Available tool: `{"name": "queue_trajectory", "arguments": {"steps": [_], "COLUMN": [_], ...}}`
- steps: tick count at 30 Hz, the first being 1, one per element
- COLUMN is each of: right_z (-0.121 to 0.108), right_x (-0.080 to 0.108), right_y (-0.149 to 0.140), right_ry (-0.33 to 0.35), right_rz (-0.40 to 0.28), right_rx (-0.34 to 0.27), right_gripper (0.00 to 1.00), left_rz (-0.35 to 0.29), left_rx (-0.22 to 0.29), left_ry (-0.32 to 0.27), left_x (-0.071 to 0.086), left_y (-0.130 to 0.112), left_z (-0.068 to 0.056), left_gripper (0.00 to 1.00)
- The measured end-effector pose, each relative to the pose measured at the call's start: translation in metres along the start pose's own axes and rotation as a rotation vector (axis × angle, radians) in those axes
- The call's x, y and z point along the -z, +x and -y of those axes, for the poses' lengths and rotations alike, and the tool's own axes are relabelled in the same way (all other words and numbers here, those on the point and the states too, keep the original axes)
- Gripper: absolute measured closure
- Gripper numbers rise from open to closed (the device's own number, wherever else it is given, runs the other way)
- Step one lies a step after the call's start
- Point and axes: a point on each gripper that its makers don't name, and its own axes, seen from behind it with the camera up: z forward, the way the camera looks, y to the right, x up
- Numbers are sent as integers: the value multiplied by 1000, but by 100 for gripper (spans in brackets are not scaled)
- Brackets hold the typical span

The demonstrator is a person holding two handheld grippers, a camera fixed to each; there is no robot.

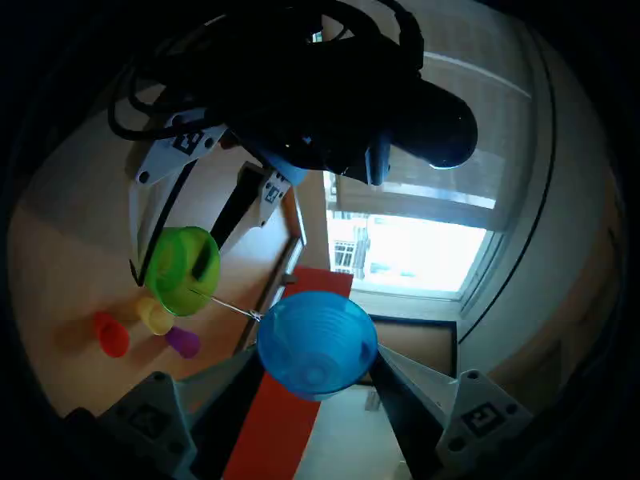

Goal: Pour water

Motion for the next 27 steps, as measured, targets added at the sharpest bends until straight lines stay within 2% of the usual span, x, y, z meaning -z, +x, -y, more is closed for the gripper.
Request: {"name": "queue_trajectory", "arguments": {"steps": [27], "right_z": [-34], "right_x": [-138], "right_y": [-163], "right_ry": [-7], "right_rz": [-29], "right_rx": [55], "right_gripper": [11], "left_rz": [-6], "left_rx": [4], "left_ry": [8], "left_x": [3], "left_y": [1], "left_z": [1], "left_gripper": [15]}}
